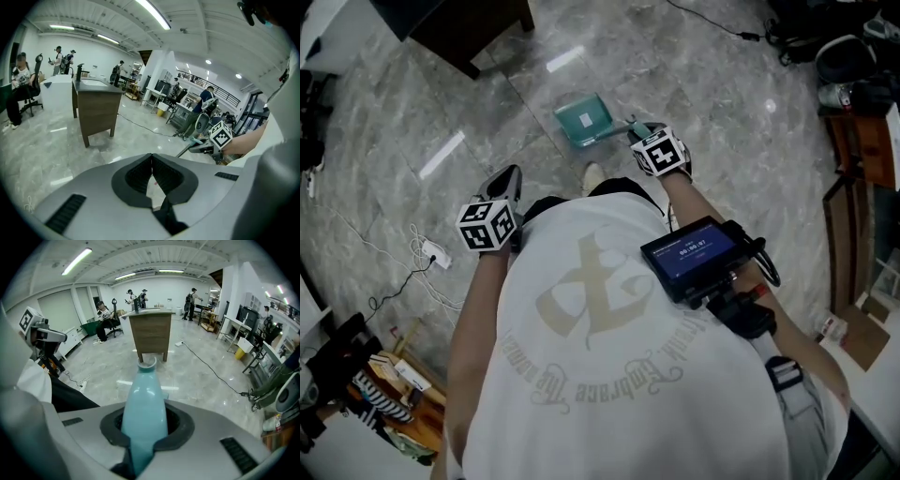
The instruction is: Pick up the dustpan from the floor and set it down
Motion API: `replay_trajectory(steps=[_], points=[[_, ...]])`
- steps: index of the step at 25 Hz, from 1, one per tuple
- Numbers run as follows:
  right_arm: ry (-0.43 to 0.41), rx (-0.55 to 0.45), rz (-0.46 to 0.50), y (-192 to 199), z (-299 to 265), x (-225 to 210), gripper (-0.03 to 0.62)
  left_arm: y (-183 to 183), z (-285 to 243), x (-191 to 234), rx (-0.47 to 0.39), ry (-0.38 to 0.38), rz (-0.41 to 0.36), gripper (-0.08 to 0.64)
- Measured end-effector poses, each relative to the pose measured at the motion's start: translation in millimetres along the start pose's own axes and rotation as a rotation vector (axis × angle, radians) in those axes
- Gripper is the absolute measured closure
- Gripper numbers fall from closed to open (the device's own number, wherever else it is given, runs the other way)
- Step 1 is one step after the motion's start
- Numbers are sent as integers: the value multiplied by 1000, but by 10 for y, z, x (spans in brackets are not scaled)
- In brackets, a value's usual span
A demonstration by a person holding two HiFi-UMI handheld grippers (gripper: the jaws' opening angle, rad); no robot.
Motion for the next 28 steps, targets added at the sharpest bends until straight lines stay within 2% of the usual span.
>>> replay_trajectory(steps=[7,12,20,24,28], points=[[38,-23,-105,-97,217,-62,520,-184,-286,109,46,73,-33,548],[57,-46,-139,-178,365,-111,520,-253,-472,126,69,110,-53,548],[126,-95,-154,-156,896,126,520,-109,-415,-31,98,207,-108,546],[166,-148,-150,-22,1362,312,520,10,-199,-322,84,264,-154,548],[207,-179,-189,91,1668,433,520,47,-94,-479,83,320,-208,548]])
Point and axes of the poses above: the fingertips, and each gripper's own axes: z backward along the fingers, x to its left, y out of its underside, the point moved 4 cm from there along z, backward along the fingers, and after that the axes turned 7 degrees about -x, right-handed, at the moved point
